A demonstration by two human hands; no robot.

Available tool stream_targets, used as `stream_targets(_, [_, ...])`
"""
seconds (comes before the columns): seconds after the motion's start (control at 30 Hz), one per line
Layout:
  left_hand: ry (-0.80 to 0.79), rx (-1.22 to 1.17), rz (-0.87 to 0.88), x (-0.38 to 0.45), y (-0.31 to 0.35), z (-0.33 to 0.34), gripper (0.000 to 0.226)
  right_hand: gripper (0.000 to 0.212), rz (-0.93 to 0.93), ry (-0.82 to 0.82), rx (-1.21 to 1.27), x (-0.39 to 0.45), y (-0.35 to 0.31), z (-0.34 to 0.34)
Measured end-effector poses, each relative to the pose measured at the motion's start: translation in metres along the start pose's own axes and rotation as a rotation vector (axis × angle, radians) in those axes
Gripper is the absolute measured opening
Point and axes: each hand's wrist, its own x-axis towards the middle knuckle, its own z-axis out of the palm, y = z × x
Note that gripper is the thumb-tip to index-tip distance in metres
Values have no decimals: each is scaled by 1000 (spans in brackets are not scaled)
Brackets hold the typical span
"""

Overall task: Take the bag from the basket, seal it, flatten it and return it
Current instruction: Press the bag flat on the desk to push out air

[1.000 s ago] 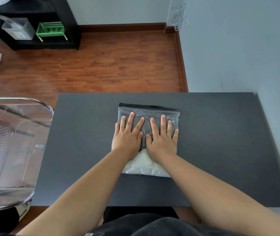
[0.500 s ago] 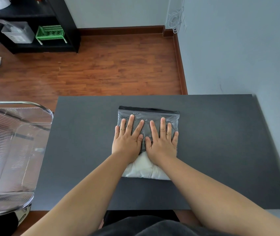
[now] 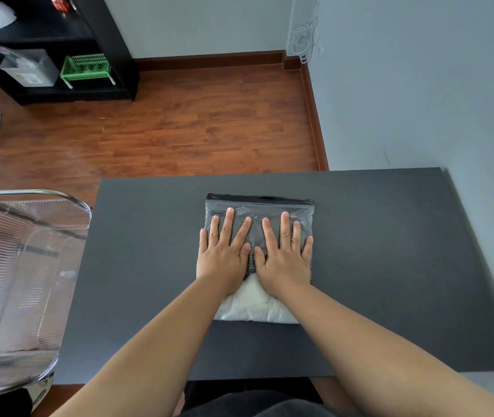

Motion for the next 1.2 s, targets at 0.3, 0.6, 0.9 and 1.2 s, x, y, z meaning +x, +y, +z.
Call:
stream_targets(0.3, [18,-17,-1,1,0,1,54,64,4,56,24,1,2,5])
stream_targets(0.6, [-13,6,-5,1,0,-1,55,65,1,8,7,3,3,4])
stream_targets(0.9, [-58,-19,-28,-5,-1,-9,56,65,-45,-44,18,3,9,-6])
stream_targets(1.2, [-1,-147,-244,-32,-12,-15,63,54,-26,56,418,-1,21,-44])
